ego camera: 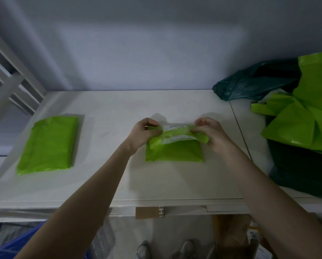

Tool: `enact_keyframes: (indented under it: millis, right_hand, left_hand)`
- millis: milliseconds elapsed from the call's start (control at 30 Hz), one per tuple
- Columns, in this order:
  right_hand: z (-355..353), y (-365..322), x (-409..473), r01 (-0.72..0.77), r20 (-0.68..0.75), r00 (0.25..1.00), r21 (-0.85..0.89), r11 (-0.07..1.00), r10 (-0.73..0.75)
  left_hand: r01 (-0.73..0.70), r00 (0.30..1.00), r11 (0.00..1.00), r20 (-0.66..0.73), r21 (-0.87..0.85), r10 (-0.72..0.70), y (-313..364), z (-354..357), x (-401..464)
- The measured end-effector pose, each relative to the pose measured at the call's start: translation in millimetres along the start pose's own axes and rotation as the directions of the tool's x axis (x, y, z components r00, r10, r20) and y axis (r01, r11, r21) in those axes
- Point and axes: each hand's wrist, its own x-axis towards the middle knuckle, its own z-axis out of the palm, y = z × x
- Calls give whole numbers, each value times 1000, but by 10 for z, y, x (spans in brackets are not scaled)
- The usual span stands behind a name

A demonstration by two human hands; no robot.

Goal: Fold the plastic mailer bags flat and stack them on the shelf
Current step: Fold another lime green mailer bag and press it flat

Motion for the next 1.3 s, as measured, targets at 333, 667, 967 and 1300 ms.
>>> enact_keyframes:
  millis: [333, 667, 967, 1300]
  right_hand:
    - [-123, 102, -309, -19, -107, 994, -231, 973, -6]
    - [-52, 251, -505, 119, -123, 971, -500, 858, -206]
    - [25, 335, -562, 265, -195, 871, -585, 766, -450]
    - [7, 431, -519, 222, -203, 890, -591, 775, -409]
  left_hand:
    - [98, 948, 940, -317, 326, 11, -85, 20, -187]
    - [148, 947, 952, -316, 267, -58, -126, 98, -397]
    - [45, 911, 820, -361, 571, 201, -179, 189, -382]
    - [69, 936, 713, -293, 698, 196, -227, 229, -403]
